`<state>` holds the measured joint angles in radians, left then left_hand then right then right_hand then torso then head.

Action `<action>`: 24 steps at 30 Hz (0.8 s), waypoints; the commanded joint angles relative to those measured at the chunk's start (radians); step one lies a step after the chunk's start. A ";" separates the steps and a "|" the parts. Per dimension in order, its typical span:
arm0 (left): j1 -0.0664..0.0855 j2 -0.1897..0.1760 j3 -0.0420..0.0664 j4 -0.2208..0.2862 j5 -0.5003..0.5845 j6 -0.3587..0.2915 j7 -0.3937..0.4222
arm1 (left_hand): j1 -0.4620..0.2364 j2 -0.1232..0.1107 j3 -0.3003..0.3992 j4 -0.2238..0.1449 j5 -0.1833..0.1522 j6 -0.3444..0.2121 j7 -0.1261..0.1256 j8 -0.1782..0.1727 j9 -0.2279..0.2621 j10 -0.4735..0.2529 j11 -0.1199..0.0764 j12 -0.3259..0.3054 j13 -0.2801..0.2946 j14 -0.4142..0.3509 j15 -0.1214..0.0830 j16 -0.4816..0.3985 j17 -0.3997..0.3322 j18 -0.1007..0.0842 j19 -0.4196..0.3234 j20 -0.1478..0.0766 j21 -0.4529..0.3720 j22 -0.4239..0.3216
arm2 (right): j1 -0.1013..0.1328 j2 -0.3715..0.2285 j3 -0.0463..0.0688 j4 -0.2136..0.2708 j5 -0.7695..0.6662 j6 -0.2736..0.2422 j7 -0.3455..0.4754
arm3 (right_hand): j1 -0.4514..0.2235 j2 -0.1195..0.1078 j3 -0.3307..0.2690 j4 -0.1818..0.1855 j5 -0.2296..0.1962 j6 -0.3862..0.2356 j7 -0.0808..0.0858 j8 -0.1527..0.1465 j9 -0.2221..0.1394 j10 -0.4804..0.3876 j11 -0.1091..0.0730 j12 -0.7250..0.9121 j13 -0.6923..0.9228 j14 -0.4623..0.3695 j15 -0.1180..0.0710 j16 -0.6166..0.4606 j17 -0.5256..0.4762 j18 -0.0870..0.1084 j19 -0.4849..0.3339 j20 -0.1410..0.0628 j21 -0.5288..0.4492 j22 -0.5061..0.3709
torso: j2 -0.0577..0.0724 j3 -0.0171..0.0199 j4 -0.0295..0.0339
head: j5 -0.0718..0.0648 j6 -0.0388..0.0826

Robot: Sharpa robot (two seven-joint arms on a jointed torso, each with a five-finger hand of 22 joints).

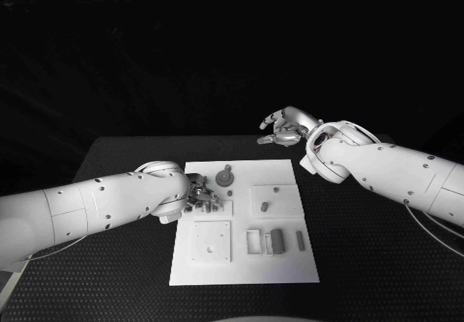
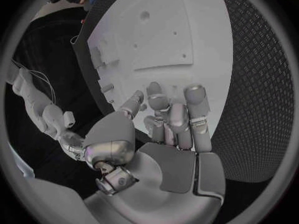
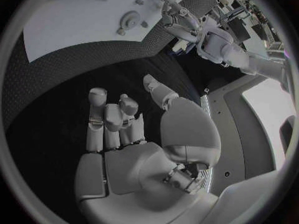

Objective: Assemble the parts on the task board

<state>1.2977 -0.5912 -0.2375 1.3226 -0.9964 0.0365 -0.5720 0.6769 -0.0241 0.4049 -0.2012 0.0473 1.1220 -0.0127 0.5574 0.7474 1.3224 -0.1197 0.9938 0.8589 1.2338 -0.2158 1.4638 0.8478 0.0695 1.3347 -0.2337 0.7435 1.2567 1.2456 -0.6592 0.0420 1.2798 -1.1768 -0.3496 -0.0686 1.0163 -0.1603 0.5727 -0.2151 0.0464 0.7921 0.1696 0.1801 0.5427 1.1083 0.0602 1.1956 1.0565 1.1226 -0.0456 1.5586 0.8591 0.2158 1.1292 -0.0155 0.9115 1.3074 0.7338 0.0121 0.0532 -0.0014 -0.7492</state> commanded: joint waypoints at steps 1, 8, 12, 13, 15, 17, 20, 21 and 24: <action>0.000 -0.002 0.000 0.002 0.007 -0.023 0.014 | -0.009 -0.004 -0.010 -0.001 0.001 -0.003 -0.002 -0.003 0.001 0.000 -0.004 -0.004 0.001 -0.001 -0.009 0.007 -0.002 0.001 0.001 -0.004 -0.006 0.001 | 0.000 0.001 0.001 -0.001 -0.001 0.011 0.005 | 0.002 0.008 -0.004 0.000 0.003 -0.001 0.006 0.003 0.000 -0.005 0.001 0.001 -0.002 -0.007 -0.001 -0.005 -0.002 0.046 0.000 -0.006 -0.005 0.014 | 0.000 0.0000 -0.0002 | 0.000 0.001; 0.000 -0.012 0.001 0.007 0.042 -0.059 0.027 | -0.020 -0.026 -0.023 -0.005 0.001 -0.004 -0.002 -0.005 0.001 0.000 -0.004 -0.006 0.002 -0.003 -0.009 0.008 -0.003 0.002 0.001 -0.005 -0.009 0.002 | -0.001 0.001 0.001 -0.002 -0.001 0.009 0.006 | 0.002 0.008 -0.004 -0.001 0.003 -0.002 0.006 0.003 0.000 -0.005 0.001 0.001 -0.002 -0.007 -0.001 -0.005 -0.002 0.046 0.000 -0.005 -0.005 0.014 | 0.000 -0.0001 -0.0004 | 0.000 0.000; 0.000 -0.032 0.002 0.020 0.042 -0.088 0.043 | -0.017 -0.028 -0.022 -0.008 0.001 -0.004 -0.003 -0.005 0.002 0.000 -0.005 -0.006 0.002 -0.003 -0.010 0.009 -0.003 0.003 0.002 -0.006 -0.009 0.002 | -0.001 0.000 0.001 -0.004 -0.001 0.008 0.007 | 0.002 0.008 -0.005 -0.001 0.003 -0.002 0.006 0.003 0.000 -0.005 0.001 0.001 -0.002 -0.007 -0.001 -0.005 -0.002 0.046 0.000 -0.005 -0.005 0.014 | 0.000 -0.0004 -0.0003 | -0.002 0.004; 0.000 -0.039 0.005 0.024 0.045 -0.097 0.051 | -0.013 -0.027 -0.021 -0.011 0.001 -0.005 -0.002 -0.006 0.002 -0.001 -0.005 -0.006 0.002 -0.004 -0.010 0.009 -0.004 0.004 0.002 -0.006 -0.009 0.002 | -0.001 -0.001 0.001 -0.005 -0.001 0.008 0.007 | 0.002 0.008 -0.005 -0.001 0.003 -0.002 0.006 0.003 0.000 -0.005 0.001 0.001 -0.002 -0.007 -0.001 -0.005 -0.002 0.046 0.000 -0.005 -0.005 0.014 | -0.001 -0.0004 -0.0002 | -0.002 0.004; 0.001 -0.055 0.009 0.033 0.069 -0.123 0.070 | -0.006 -0.026 -0.019 -0.019 0.001 -0.012 0.000 -0.010 0.003 -0.007 -0.003 -0.009 0.002 -0.008 -0.010 0.007 -0.006 0.005 -0.001 -0.007 -0.013 0.001 | -0.001 -0.001 0.001 -0.007 -0.001 0.007 0.007 | 0.002 0.008 -0.005 -0.001 0.003 -0.002 0.006 0.003 0.000 -0.005 0.001 0.001 -0.002 -0.007 -0.001 -0.005 -0.002 0.046 0.000 -0.005 -0.005 0.014 | -0.001 0.0005 0.0005 | -0.002 0.007; 0.003 -0.067 0.030 0.034 0.123 -0.146 0.101 | 0.009 -0.024 -0.014 -0.035 0.001 -0.033 0.006 -0.022 0.002 -0.025 0.002 -0.018 0.002 -0.021 -0.006 -0.003 -0.011 0.007 -0.013 -0.008 -0.023 -0.002 | -0.001 -0.003 0.001 -0.008 -0.001 0.005 0.007 | 0.002 0.008 -0.005 -0.001 0.003 -0.002 0.006 0.003 0.000 -0.005 0.001 0.001 -0.002 -0.007 -0.001 -0.005 -0.002 0.046 0.000 -0.005 -0.005 0.014 | -0.002 0.0014 0.0007 | -0.002 0.010; 0.008 -0.085 0.054 0.036 0.177 -0.179 0.142 | 0.064 -0.011 0.009 -0.078 0.002 -0.112 0.034 -0.079 -0.017 -0.075 0.029 -0.047 -0.007 -0.060 0.018 -0.039 -0.028 0.009 -0.052 -0.008 -0.056 -0.014 | -0.001 -0.006 0.000 -0.009 -0.001 0.005 0.008 | 0.002 0.008 -0.005 -0.001 0.003 -0.002 0.006 0.003 0.000 -0.005 0.001 0.001 -0.002 -0.007 -0.001 -0.005 -0.002 0.046 0.000 -0.005 -0.005 0.014 | -0.002 0.0020 0.0008 | -0.003 0.012; 0.014 -0.089 0.057 0.035 0.189 -0.195 0.159 | 0.088 -0.016 0.019 -0.087 0.002 -0.140 0.045 -0.101 -0.028 -0.089 0.041 -0.056 -0.010 -0.071 0.028 -0.049 -0.033 0.013 -0.064 -0.011 -0.066 -0.017 | -0.001 -0.005 0.000 -0.009 -0.001 0.005 0.007 | 0.002 0.008 -0.005 -0.001 0.003 -0.002 0.006 0.003 0.000 -0.005 0.001 0.001 -0.002 -0.007 -0.001 -0.005 -0.002 0.046 0.000 -0.005 -0.005 0.014 | -0.001 0.0015 0.0011 | -0.004 0.013; 0.032 -0.097 0.059 0.016 0.255 -0.227 0.242 | 0.151 -0.043 0.057 -0.080 0.005 -0.182 0.088 -0.148 -0.058 -0.180 0.087 -0.126 -0.043 -0.149 0.075 -0.126 -0.073 -0.008 -0.156 0.012 -0.137 -0.045 | -0.001 -0.008 0.000 -0.010 -0.001 0.004 0.007 | 0.002 0.008 -0.005 -0.001 0.003 -0.002 0.006 0.003 0.000 -0.005 0.001 0.001 -0.002 -0.007 -0.001 -0.005 -0.002 0.046 0.000 -0.005 -0.005 0.014 | 0.000 0.0006 0.0013 | -0.006 0.016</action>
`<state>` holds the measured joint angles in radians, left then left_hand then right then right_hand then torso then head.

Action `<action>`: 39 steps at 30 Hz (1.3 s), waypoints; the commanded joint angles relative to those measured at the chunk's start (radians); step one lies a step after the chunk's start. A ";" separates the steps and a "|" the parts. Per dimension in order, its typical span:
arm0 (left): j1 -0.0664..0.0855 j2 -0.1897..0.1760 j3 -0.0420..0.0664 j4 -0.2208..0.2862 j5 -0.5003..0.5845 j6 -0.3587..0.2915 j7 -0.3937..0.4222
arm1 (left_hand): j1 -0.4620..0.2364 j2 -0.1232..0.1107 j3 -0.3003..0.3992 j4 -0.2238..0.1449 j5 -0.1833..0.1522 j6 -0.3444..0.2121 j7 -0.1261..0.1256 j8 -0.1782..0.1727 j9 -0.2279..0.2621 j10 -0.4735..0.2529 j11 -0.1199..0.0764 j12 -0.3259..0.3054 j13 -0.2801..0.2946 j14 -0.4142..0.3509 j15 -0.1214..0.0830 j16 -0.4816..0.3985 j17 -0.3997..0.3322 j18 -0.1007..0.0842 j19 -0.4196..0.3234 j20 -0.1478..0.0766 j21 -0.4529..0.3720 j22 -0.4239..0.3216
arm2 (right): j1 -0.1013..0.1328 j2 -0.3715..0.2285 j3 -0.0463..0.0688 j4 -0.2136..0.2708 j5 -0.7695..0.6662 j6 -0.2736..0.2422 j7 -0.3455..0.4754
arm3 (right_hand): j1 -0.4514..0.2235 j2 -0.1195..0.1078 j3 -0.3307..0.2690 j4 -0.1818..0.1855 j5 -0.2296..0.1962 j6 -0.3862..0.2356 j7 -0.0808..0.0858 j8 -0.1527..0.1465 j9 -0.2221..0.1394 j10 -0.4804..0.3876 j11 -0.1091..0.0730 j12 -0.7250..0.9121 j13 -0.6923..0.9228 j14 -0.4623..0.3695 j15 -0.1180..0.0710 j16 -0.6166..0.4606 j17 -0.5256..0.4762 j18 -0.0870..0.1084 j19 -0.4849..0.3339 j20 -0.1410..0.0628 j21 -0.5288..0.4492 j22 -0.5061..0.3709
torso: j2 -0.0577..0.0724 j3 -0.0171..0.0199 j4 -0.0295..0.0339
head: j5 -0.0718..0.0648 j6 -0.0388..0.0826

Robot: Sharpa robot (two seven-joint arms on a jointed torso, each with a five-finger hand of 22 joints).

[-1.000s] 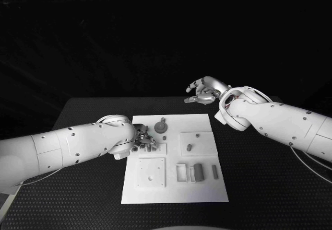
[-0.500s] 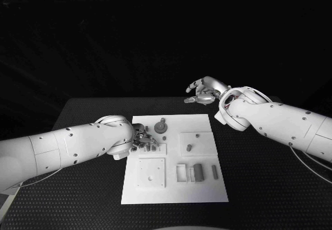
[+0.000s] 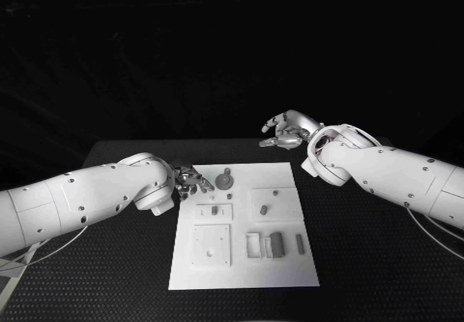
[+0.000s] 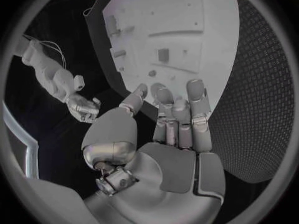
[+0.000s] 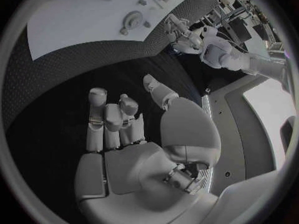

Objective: Assemble the parts on the task board

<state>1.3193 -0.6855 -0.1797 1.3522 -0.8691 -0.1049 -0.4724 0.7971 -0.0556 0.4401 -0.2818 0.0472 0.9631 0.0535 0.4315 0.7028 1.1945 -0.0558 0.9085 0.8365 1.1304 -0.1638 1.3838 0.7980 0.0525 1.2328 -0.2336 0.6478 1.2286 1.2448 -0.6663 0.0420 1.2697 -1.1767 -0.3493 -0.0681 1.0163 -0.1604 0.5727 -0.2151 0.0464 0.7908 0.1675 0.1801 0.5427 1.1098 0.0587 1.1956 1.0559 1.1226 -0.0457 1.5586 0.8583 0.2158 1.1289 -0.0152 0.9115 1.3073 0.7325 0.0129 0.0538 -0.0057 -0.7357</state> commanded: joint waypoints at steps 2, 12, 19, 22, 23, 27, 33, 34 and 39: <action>0.016 0.000 0.001 -0.033 0.179 -0.130 0.153 | 0.061 -0.013 0.049 -0.002 0.005 -0.054 0.052 -0.048 -0.031 -0.134 0.056 -0.125 -0.071 -0.122 0.061 -0.135 -0.069 -0.016 -0.140 0.041 -0.117 -0.057 | 0.000 -0.002 0.001 0.001 -0.001 0.003 0.006 | 0.002 0.008 -0.005 -0.001 0.003 -0.001 0.008 0.003 0.000 -0.007 0.002 0.001 -0.002 -0.007 -0.001 -0.005 -0.001 0.046 0.000 -0.006 -0.005 0.014 | 0.001 0.0005 0.0009 | 0.000 0.005; 0.028 0.048 0.001 -0.146 0.105 -0.005 0.048 | -0.086 -0.051 -0.019 0.051 0.003 -0.105 0.104 -0.086 -0.074 -0.198 0.117 -0.320 -0.245 -0.193 0.138 -0.333 -0.188 -0.035 -0.220 0.108 -0.298 -0.199 | 0.000 0.000 0.000 -0.003 -0.001 0.006 0.006 | 0.002 0.009 -0.006 -0.001 0.003 -0.001 0.008 0.004 0.000 -0.007 0.002 0.002 -0.002 -0.007 -0.001 -0.005 -0.001 0.046 0.001 -0.005 -0.005 0.015 | 0.003 -0.0005 -0.0021 | -0.002 0.013; 0.030 0.113 0.001 -0.260 0.029 0.072 -0.002 | -0.146 -0.063 -0.042 0.070 0.002 -0.116 0.106 -0.093 -0.084 -0.187 0.115 -0.331 -0.264 -0.187 0.137 -0.340 -0.192 -0.027 -0.210 0.108 -0.314 -0.217 | 0.000 0.004 0.000 -0.004 -0.001 0.006 0.006 | 0.002 0.009 -0.006 -0.001 0.003 0.000 0.008 0.004 0.000 -0.007 0.002 0.002 -0.002 -0.007 -0.001 -0.005 -0.001 0.046 0.001 -0.005 -0.005 0.015 | 0.003 -0.0010 -0.0010 | -0.003 0.016; 0.030 0.142 0.000 -0.303 -0.002 0.091 -0.007 | -0.158 -0.072 -0.040 0.076 0.002 -0.126 0.108 -0.099 -0.090 -0.181 0.115 -0.331 -0.269 -0.184 0.135 -0.339 -0.191 -0.024 -0.204 0.108 -0.318 -0.221 | 0.000 0.005 0.000 -0.006 -0.001 0.006 0.006 | 0.002 0.009 -0.006 -0.001 0.003 0.000 0.008 0.004 0.000 -0.007 0.002 0.002 -0.002 -0.007 -0.001 -0.005 -0.001 0.046 0.001 -0.005 -0.005 0.015 | 0.004 -0.0014 -0.0017 | -0.003 0.018; 0.030 0.152 -0.001 -0.317 -0.010 0.094 -0.008 | -0.160 -0.074 -0.038 0.078 0.002 -0.127 0.109 -0.100 -0.091 -0.178 0.115 -0.330 -0.269 -0.182 0.135 -0.338 -0.190 -0.024 -0.200 0.107 -0.318 -0.221 | 0.000 0.006 0.000 -0.006 -0.001 0.006 0.006 | 0.002 0.009 -0.006 -0.001 0.003 0.000 0.008 0.004 0.000 -0.007 0.002 0.002 -0.002 -0.007 -0.001 -0.005 -0.001 0.046 0.001 -0.005 -0.005 0.015 | 0.004 -0.0018 -0.0017 | -0.004 0.018; 0.029 0.178 -0.001 -0.351 -0.045 0.103 -0.008 | -0.166 -0.079 -0.032 0.081 0.002 -0.125 0.106 -0.099 -0.095 -0.159 0.110 -0.318 -0.269 -0.168 0.128 -0.325 -0.183 -0.020 -0.180 0.102 -0.312 -0.219 | 0.000 0.007 0.000 -0.005 -0.001 0.007 0.006 | 0.002 0.009 -0.006 -0.001 0.003 0.000 0.008 0.004 0.000 -0.007 0.002 0.002 -0.002 -0.007 -0.001 -0.005 -0.001 0.046 0.001 -0.005 -0.005 0.015 | 0.005 -0.0017 -0.0020 | -0.004 0.018; 0.027 0.207 -0.002 -0.391 -0.054 0.136 -0.006 | -0.163 -0.057 -0.038 0.067 0.002 -0.092 0.086 -0.080 -0.096 -0.111 0.087 -0.261 -0.243 -0.127 0.098 -0.259 -0.149 -0.012 -0.126 0.081 -0.270 -0.189 | 0.000 0.008 0.000 -0.004 -0.001 0.007 0.006 | 0.002 0.010 -0.006 -0.001 0.003 0.000 0.008 0.004 0.000 -0.007 0.002 0.002 -0.002 -0.007 -0.001 -0.005 -0.001 0.046 0.001 -0.005 -0.005 0.015 | 0.003 -0.0013 -0.0015 | -0.005 0.015; 0.027 0.208 -0.002 -0.393 -0.054 0.138 -0.006 | -0.162 -0.053 -0.039 0.066 0.002 -0.089 0.084 -0.079 -0.096 -0.108 0.086 -0.256 -0.240 -0.124 0.096 -0.255 -0.147 -0.011 -0.122 0.079 -0.267 -0.186 | 0.000 0.008 0.000 -0.004 -0.001 0.007 0.006 | 0.002 0.010 -0.006 -0.001 0.003 0.000 0.008 0.004 0.000 -0.007 0.002 0.002 -0.002 -0.007 -0.001 -0.005 -0.001 0.046 0.001 -0.005 -0.005 0.015 | 0.004 -0.0014 -0.0015 | -0.005 0.015; 0.023 0.228 -0.002 -0.418 -0.078 0.174 0.000 | -0.145 -0.019 -0.047 0.039 0.003 -0.075 0.076 -0.074 -0.100 -0.102 0.077 -0.225 -0.223 -0.117 0.084 -0.225 -0.133 -0.013 -0.110 0.067 -0.245 -0.161 | 0.000 0.009 0.000 -0.003 -0.001 0.007 0.005 | 0.002 0.010 -0.006 -0.001 0.003 0.000 0.008 0.004 0.000 -0.007 0.002 0.002 -0.002 -0.007 -0.001 -0.005 -0.001 0.046 0.001 -0.005 -0.005 0.015 | 0.003 -0.0016 -0.0004 | -0.006 0.012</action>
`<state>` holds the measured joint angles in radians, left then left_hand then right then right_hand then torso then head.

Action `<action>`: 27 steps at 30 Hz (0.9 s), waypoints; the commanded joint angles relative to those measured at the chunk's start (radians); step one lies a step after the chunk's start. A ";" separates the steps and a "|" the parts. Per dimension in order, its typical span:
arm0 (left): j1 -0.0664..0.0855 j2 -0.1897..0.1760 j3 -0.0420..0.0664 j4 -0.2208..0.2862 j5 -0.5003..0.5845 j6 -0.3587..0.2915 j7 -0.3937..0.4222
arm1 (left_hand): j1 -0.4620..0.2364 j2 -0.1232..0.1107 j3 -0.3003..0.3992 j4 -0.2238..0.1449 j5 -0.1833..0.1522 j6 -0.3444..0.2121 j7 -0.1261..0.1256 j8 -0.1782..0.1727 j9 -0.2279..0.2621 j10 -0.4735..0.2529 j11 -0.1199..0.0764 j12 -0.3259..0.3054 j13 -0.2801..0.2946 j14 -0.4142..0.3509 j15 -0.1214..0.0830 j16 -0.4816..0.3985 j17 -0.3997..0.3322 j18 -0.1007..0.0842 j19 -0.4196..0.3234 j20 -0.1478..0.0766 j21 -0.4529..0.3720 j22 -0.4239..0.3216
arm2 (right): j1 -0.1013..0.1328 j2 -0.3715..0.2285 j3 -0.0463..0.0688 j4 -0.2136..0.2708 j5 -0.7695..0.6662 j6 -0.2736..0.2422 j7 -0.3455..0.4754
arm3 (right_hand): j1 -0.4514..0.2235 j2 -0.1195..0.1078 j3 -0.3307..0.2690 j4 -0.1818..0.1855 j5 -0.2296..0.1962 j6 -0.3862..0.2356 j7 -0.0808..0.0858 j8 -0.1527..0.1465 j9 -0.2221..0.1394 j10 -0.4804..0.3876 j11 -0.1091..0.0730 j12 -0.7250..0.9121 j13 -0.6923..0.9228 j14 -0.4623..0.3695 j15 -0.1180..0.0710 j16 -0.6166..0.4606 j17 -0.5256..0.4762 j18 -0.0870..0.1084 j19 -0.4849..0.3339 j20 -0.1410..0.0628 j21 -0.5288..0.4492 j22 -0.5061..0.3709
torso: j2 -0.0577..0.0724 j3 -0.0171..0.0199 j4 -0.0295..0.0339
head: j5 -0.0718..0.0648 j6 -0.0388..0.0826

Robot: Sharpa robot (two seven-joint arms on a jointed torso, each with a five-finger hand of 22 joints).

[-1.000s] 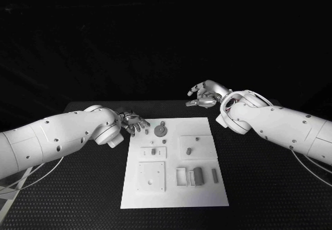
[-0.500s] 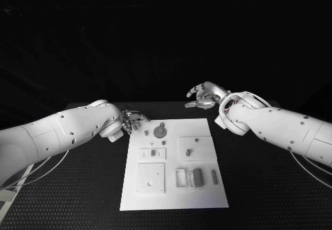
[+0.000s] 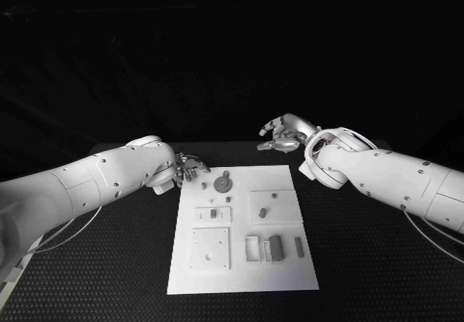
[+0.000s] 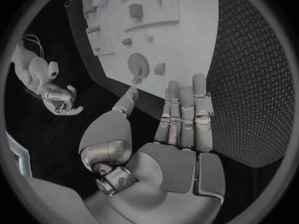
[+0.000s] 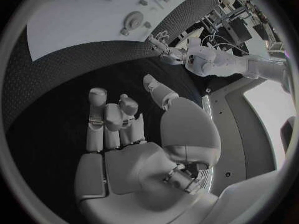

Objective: Assemble the parts on the task board

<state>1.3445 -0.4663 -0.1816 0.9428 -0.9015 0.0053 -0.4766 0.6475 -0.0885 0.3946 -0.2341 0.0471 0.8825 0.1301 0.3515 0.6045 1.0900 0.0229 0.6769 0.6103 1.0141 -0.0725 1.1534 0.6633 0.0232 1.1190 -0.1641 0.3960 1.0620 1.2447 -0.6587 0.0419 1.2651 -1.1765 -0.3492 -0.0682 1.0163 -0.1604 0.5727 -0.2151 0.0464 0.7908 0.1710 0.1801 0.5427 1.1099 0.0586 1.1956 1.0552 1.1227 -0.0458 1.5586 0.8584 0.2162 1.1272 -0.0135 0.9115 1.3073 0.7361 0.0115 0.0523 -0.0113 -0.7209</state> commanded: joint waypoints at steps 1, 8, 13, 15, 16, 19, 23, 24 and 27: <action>-0.003 0.011 0.000 -0.011 -0.054 0.068 0.005 | 0.007 0.018 -0.002 -0.012 0.003 0.007 -0.001 0.006 -0.003 0.001 -0.002 0.008 0.004 -0.001 -0.007 0.007 0.002 0.016 0.003 -0.003 0.008 0.008 | 0.000 0.001 0.001 0.001 -0.001 0.007 0.006 | 0.002 0.010 -0.006 -0.001 0.003 -0.001 0.005 0.004 0.000 -0.007 0.002 0.002 -0.002 -0.007 -0.001 -0.005 -0.001 0.046 0.002 -0.007 -0.005 0.015 | -0.001 0.0002 0.0015 | -0.001 -0.004; -0.012 0.029 -0.002 -0.032 -0.064 0.113 0.007 | 0.018 0.046 -0.008 -0.028 0.004 0.022 -0.005 0.011 -0.007 -0.002 -0.006 0.019 0.008 -0.002 -0.010 0.014 0.003 0.011 0.001 -0.007 0.014 0.019 | 0.000 0.003 0.001 0.000 -0.001 0.007 0.006 | 0.002 0.010 -0.006 -0.001 0.003 -0.001 0.005 0.004 0.000 -0.007 0.002 0.002 -0.002 -0.007 -0.001 -0.005 -0.001 0.046 0.002 -0.007 -0.005 0.015 | -0.001 0.0005 0.0020 | -0.002 -0.005; -0.022 0.037 -0.003 -0.046 -0.064 0.128 0.004 | 0.015 0.053 -0.013 -0.030 0.004 0.023 -0.006 0.010 -0.010 -0.002 -0.007 0.022 0.009 -0.002 -0.011 0.016 0.003 0.010 0.001 -0.009 0.015 0.022 | 0.000 0.003 0.001 0.000 -0.001 0.008 0.006 | 0.002 0.010 -0.007 -0.001 0.003 -0.001 0.005 0.004 0.000 -0.007 0.002 0.002 -0.002 -0.007 -0.001 -0.004 -0.001 0.046 0.003 -0.007 -0.005 0.015 | -0.001 0.0005 0.0019 | -0.002 -0.006; -0.024 0.038 -0.003 -0.049 -0.063 0.126 0.005 | 0.012 0.057 -0.015 -0.028 0.004 0.023 -0.006 0.009 -0.012 -0.002 -0.007 0.024 0.009 -0.002 -0.011 0.016 0.002 0.009 0.001 -0.010 0.016 0.024 | 0.000 0.003 0.001 0.000 -0.001 0.008 0.005 | 0.002 0.010 -0.007 -0.001 0.003 -0.001 0.005 0.004 0.000 -0.007 0.002 0.002 -0.002 -0.007 -0.001 -0.004 -0.001 0.046 0.003 -0.007 -0.005 0.015 | -0.001 0.0005 0.0015 | -0.003 -0.007; -0.024 0.039 -0.003 -0.050 -0.063 0.126 0.005 | 0.010 0.059 -0.016 -0.027 0.004 0.024 -0.006 0.009 -0.013 -0.001 -0.007 0.025 0.009 -0.001 -0.012 0.017 0.002 0.009 0.002 -0.011 0.016 0.025 | 0.000 0.003 0.001 0.000 -0.001 0.008 0.005 | 0.002 0.010 -0.007 -0.001 0.003 -0.001 0.005 0.004 0.000 -0.007 0.002 0.002 -0.002 -0.007 -0.001 -0.004 -0.001 0.046 0.003 -0.007 -0.005 0.015 | -0.001 0.0003 0.0015 | -0.004 -0.007; -0.029 0.044 -0.003 -0.052 -0.063 0.109 0.003 | 0.007 0.061 -0.020 -0.026 0.004 0.028 -0.009 0.008 -0.017 0.009 -0.011 0.037 0.013 0.012 -0.017 0.026 0.003 0.011 0.014 -0.017 0.024 0.031 | 0.000 0.004 0.001 0.000 -0.001 0.009 0.006 | 0.002 0.010 -0.007 -0.001 0.003 -0.001 0.005 0.004 0.000 -0.007 0.002 0.003 -0.002 -0.007 -0.001 -0.004 -0.001 0.046 0.003 -0.007 -0.005 0.015 | -0.001 0.0005 0.0018 | -0.003 -0.010; -0.030 0.048 -0.003 -0.051 -0.063 0.111 0.006 | 0.007 0.063 -0.024 -0.026 0.004 0.035 -0.014 0.008 -0.021 0.023 -0.016 0.053 0.019 0.027 -0.024 0.042 0.006 0.013 0.030 -0.024 0.037 0.042 | 0.000 0.004 0.001 -0.001 -0.001 0.009 0.005 | 0.002 0.010 -0.007 -0.001 0.003 -0.001 0.005 0.004 0.000 -0.007 0.002 0.003 -0.002 -0.007 -0.001 -0.004 -0.001 0.046 0.003 -0.007 -0.005 0.015 | -0.002 0.0004 0.0024 | -0.003 -0.012; -0.031 0.049 -0.003 -0.051 -0.063 0.111 0.006 | 0.006 0.065 -0.025 -0.026 0.004 0.037 -0.015 0.009 -0.022 0.025 -0.018 0.057 0.020 0.030 -0.026 0.046 0.007 0.013 0.033 -0.026 0.039 0.045 | 0.000 0.004 0.001 -0.001 -0.001 0.009 0.005 | 0.002 0.010 -0.007 -0.001 0.003 -0.001 0.005 0.004 0.000 -0.007 0.002 0.003 -0.002 -0.007 -0.001 -0.004 -0.001 0.046 0.003 -0.007 -0.005 0.015 | -0.002 0.0001 0.0026 | -0.002 -0.013; -0.032 0.051 -0.003 -0.054 -0.063 0.111 0.006 | 0.005 0.066 -0.026 -0.025 0.004 0.038 -0.016 0.008 -0.023 0.026 -0.019 0.061 0.021 0.032 -0.027 0.049 0.007 0.013 0.035 -0.027 0.042 0.048 | 0.000 0.005 0.001 -0.001 -0.001 0.009 0.005 | 0.002 0.010 -0.007 -0.001 0.003 -0.001 0.005 0.004 -0.001 -0.007 0.003 0.003 -0.002 -0.007 -0.001 -0.004 -0.001 0.046 0.003 -0.007 -0.005 0.015 | -0.002 -0.0003 0.0025 | -0.002 -0.014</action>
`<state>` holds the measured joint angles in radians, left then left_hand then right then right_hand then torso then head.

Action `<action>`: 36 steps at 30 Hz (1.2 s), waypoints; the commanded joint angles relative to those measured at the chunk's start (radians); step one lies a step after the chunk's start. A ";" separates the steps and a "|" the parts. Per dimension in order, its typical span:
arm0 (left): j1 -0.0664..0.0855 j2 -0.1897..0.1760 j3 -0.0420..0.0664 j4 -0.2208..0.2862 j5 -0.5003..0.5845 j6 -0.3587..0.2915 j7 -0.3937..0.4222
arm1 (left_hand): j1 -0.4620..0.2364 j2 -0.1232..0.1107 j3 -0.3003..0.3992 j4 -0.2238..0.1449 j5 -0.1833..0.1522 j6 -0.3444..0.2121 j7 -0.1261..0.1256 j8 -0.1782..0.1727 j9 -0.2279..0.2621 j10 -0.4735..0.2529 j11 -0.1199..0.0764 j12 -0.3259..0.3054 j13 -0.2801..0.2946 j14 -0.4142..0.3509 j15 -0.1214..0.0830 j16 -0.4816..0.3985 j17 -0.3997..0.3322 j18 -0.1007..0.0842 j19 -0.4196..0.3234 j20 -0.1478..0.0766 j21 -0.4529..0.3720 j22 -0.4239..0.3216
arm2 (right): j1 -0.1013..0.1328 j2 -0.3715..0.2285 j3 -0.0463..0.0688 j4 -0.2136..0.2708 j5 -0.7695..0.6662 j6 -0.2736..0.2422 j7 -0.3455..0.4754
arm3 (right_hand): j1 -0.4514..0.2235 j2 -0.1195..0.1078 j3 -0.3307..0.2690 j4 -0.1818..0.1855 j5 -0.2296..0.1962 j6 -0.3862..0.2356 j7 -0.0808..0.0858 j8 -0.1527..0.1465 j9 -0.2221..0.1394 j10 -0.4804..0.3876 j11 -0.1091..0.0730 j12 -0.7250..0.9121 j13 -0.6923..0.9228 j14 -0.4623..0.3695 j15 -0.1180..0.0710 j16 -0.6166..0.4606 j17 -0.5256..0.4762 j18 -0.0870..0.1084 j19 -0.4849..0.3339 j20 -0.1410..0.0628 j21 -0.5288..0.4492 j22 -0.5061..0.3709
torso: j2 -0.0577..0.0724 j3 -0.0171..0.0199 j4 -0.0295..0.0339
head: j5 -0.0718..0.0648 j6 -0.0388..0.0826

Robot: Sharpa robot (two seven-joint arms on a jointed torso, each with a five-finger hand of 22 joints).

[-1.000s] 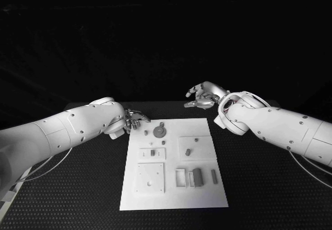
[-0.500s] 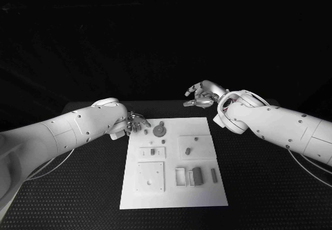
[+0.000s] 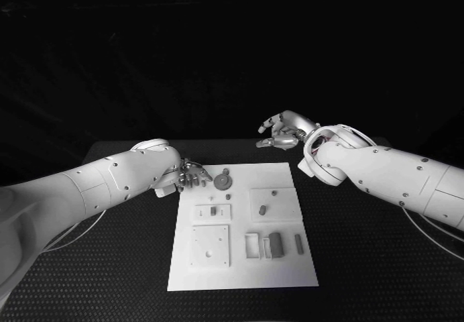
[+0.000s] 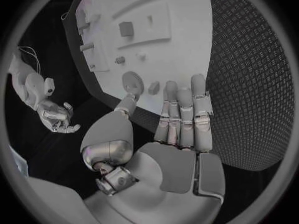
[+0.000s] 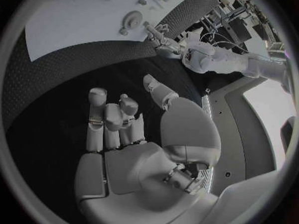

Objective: Assemble the parts on the task board

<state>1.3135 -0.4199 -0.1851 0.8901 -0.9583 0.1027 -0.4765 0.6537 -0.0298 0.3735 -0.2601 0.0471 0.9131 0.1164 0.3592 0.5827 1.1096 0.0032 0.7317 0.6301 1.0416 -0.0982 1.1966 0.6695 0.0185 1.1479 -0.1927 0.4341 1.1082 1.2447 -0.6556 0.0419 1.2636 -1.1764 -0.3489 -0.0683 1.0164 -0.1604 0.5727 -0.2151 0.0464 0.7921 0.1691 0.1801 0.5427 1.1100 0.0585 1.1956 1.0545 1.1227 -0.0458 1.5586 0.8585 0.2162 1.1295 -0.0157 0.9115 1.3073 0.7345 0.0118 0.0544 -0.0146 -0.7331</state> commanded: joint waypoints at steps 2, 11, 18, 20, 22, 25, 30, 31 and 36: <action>-0.002 0.006 0.000 -0.004 -0.007 0.011 0.007 | -0.001 0.011 -0.005 0.002 0.005 0.010 -0.004 0.001 -0.003 0.009 -0.001 0.010 0.003 0.007 -0.003 0.010 0.002 0.018 0.009 -0.001 0.006 0.005 | 0.000 0.002 0.001 0.000 -0.001 0.009 0.006 | 0.002 0.011 -0.007 -0.001 0.003 -0.002 0.006 0.004 -0.001 -0.007 0.003 0.003 -0.001 -0.007 -0.001 -0.004 -0.001 0.046 0.001 -0.005 -0.005 0.015 | 0.000 0.0001 -0.0003 | 0.002 -0.002; -0.008 0.013 0.000 -0.012 -0.007 0.005 0.014 | 0.007 0.029 -0.003 -0.002 0.005 0.015 -0.006 0.002 -0.006 0.009 -0.003 0.017 0.005 0.008 -0.006 0.016 0.001 0.017 0.010 -0.004 0.011 0.012 | 0.000 0.003 0.001 -0.001 -0.001 0.010 0.005 | 0.002 0.011 -0.007 -0.001 0.003 -0.002 0.006 0.004 -0.001 -0.007 0.003 0.003 -0.002 -0.007 -0.001 -0.004 -0.001 0.046 0.001 -0.005 -0.005 0.015 | 0.000 0.0001 -0.0017 | 0.001 -0.003; -0.011 0.021 0.000 -0.020 -0.002 -0.018 0.020 | 0.019 0.052 -0.004 -0.012 0.005 0.018 -0.006 0.002 -0.009 0.008 -0.004 0.021 0.005 0.008 -0.006 0.019 -0.001 0.015 0.009 -0.005 0.012 0.018 | 0.000 0.004 0.001 -0.001 -0.001 0.011 0.005 | 0.002 0.011 -0.008 -0.001 0.003 -0.002 0.006 0.004 -0.001 -0.007 0.003 0.003 -0.002 -0.007 -0.001 -0.004 -0.001 0.046 0.001 -0.005 -0.005 0.015 | -0.001 0.0002 -0.0003 | 0.001 -0.006; -0.012 0.022 0.000 -0.022 -0.001 -0.018 0.021 | 0.025 0.060 -0.005 -0.018 0.005 0.017 -0.006 0.001 -0.011 0.006 -0.003 0.021 0.004 0.006 -0.005 0.019 -0.003 0.014 0.007 -0.005 0.012 0.020 | 0.000 0.005 0.001 -0.001 -0.001 0.011 0.005 | 0.002 0.011 -0.008 -0.001 0.003 -0.002 0.006 0.004 -0.001 -0.007 0.003 0.003 -0.002 -0.007 -0.001 -0.004 -0.001 0.046 0.001 -0.005 -0.005 0.015 | -0.001 0.0005 -0.0001 | 0.002 -0.006; -0.013 0.022 0.000 -0.023 -0.001 -0.017 0.022 | 0.030 0.066 -0.005 -0.021 0.005 0.018 -0.006 0.001 -0.011 0.005 -0.003 0.022 0.004 0.006 -0.005 0.019 -0.004 0.014 0.007 -0.005 0.012 0.022 | 0.000 0.005 0.001 -0.002 -0.001 0.011 0.005 | 0.002 0.011 -0.008 -0.001 0.003 -0.002 0.006 0.004 -0.001 -0.007 0.003 0.003 -0.002 -0.007 -0.001 -0.004 -0.001 0.046 0.001 -0.005 -0.005 0.015 | 0.000 0.0006 0.0000 | 0.001 -0.007; -0.014 0.022 0.000 -0.024 0.000 -0.015 0.021 | 0.034 0.071 -0.007 -0.023 0.005 0.018 -0.006 0.001 -0.012 0.005 -0.003 0.023 0.004 0.006 -0.005 0.020 -0.004 0.013 0.006 -0.005 0.012 0.023 | 0.000 0.005 0.001 -0.002 -0.001 0.012 0.005 | 0.002 0.011 -0.008 -0.001 0.003 -0.002 0.007 0.004 -0.001 -0.007 0.003 0.003 -0.002 -0.007 -0.001 -0.004 -0.001 0.046 0.001 -0.005 -0.005 0.015 | -0.001 0.0004 -0.0003 | 0.000 -0.008; -0.014 0.024 0.000 -0.026 0.004 -0.006 0.022 | 0.040 0.079 -0.008 -0.025 0.005 0.020 -0.006 0.002 -0.013 0.004 -0.003 0.024 0.003 0.006 -0.005 0.020 -0.006 0.013 0.006 -0.005 0.013 0.025 | -0.001 0.006 0.001 -0.002 -0.001 0.012 0.005 | 0.002 0.011 -0.008 -0.001 0.003 -0.002 0.007 0.004 -0.001 -0.007 0.003 0.003 -0.002 -0.007 -0.001 -0.004 -0.001 0.046 0.001 -0.005 -0.005 0.015 | -0.001 0.0007 -0.0001 | 0.001 -0.008; -0.014 0.025 0.000 -0.026 0.006 -0.008 0.022 | 0.042 0.082 -0.009 -0.026 0.005 0.021 -0.006 0.002 -0.013 0.005 -0.003 0.025 0.003 0.006 -0.005 0.021 -0.006 0.013 0.006 -0.005 0.013 0.026 | -0.001 0.006 0.001 -0.002 -0.001 0.012 0.005 | 0.002 0.011 -0.008 -0.001 0.003 -0.002 0.007 0.004 -0.001 -0.007 0.003 0.003 -0.002 -0.007 -0.001 -0.004 -0.001 0.046 0.001 -0.005 -0.005 0.015 | -0.001 0.0007 -0.0001 | 0.001 -0.008; -0.015 0.026 0.000 -0.027 0.006 -0.010 0.023 | 0.090 0.062 0.051 0.005 0.002 0.026 -0.007 0.006 -0.014 0.007 -0.004 0.030 0.002 0.008 -0.006 0.025 -0.010 0.011 0.013 -0.006 0.015 0.031 | -0.001 0.007 0.001 -0.004 -0.001 0.013 0.005 | 0.002 0.011 -0.008 -0.001 0.003 -0.003 0.007 0.004 -0.001 -0.007 0.003 0.004 -0.002 -0.007 -0.001 -0.004 -0.001 0.046 0.001 -0.005 -0.005 0.015 | -0.001 0.0005 -0.0009 | 0.000 -0.010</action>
<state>1.3010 -0.3979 -0.1839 0.8627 -0.9574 0.0925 -0.4623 0.7359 0.0326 0.4179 -0.2577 0.0471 0.9309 0.1071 0.3681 0.5691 1.1132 -0.0004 0.7560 0.6332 1.0491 -0.0982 1.2191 0.6609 0.0158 1.1565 -0.1979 0.4424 1.1384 1.2443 -0.6499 0.0419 1.2601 -1.1764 -0.3465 -0.0684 1.0164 -0.1604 0.5700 -0.2178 0.0464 0.7882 0.1689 0.1801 0.5427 1.1101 0.0585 1.1956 1.0538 1.1227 -0.0458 1.5586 0.8585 0.2163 1.1276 -0.0139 0.9115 1.3073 0.7331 0.0122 0.0539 -0.0137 -0.7419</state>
